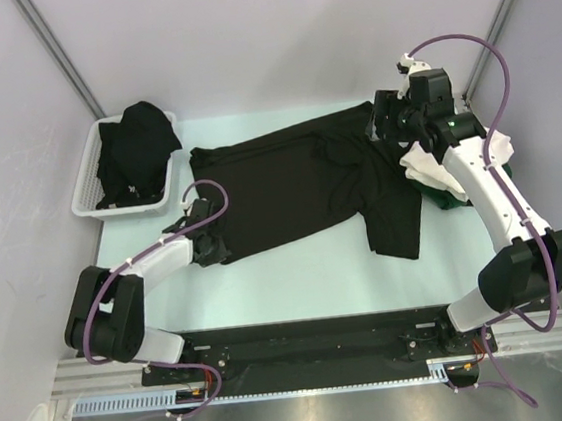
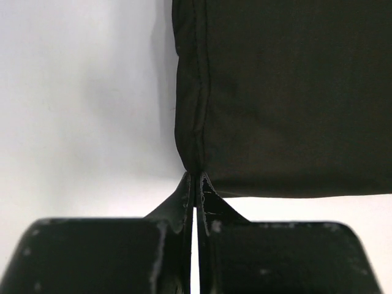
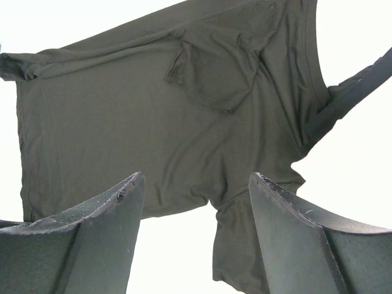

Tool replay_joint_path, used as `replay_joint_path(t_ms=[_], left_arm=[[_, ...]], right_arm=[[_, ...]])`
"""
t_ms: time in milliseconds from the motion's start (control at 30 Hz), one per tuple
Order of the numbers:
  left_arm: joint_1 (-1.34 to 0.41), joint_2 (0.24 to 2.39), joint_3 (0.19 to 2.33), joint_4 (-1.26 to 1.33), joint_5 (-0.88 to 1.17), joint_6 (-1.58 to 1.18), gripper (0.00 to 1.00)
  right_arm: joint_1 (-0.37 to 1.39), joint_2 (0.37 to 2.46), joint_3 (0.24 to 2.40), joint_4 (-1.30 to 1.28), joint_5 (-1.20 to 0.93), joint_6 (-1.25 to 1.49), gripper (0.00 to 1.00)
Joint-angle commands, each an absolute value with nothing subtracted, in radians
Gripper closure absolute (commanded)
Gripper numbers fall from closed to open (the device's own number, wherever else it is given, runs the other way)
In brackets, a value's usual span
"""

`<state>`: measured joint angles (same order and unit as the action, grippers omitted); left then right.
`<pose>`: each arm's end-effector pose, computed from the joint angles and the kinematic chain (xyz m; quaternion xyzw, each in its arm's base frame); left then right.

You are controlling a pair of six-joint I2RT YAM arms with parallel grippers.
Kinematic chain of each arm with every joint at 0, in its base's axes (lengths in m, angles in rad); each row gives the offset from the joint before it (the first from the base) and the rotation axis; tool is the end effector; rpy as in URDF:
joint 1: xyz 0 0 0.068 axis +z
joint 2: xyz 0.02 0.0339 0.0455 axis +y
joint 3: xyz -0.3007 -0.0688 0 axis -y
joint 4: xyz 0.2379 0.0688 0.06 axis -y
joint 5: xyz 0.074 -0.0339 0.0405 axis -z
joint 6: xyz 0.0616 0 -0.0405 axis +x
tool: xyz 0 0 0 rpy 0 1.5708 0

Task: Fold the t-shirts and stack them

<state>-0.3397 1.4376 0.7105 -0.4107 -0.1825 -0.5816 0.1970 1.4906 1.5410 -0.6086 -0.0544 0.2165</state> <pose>0.2434 -0.0741 0.1761 -0.1368 0.9631 -0.0154 0.2312 0.3381 0.0709 0.4134 -0.0047 0.8743 0.1228 0.4696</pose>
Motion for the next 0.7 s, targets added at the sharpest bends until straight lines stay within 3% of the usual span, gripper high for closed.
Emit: replay_joint_path(t_ms=[0, 267, 367, 667], left_arm=[[-0.347, 1.419, 0.738, -0.521, -0.279, -0.537, 1.0], [-0.347, 1.295, 0.805, -0.822, -0.446, -0.567, 1.0], [-0.331, 1.253, 0.845, -0.828, -0.423, -0.554, 1.0], [-0.221, 1.393, 0.994, -0.89, -0.482, -0.382, 1.0]], right_arm=[[0.186, 1.451, 1.563, -0.575, -0.075, 0.199, 0.27], [0.163, 1.479, 1.577, -0.546, -0.078, 0.207, 0.26], [0.16, 1.499, 1.606, -0.558, -0.083, 0.207, 0.26], [0.152, 1.539, 1.675, -0.633, -0.08, 0.204, 0.25]])
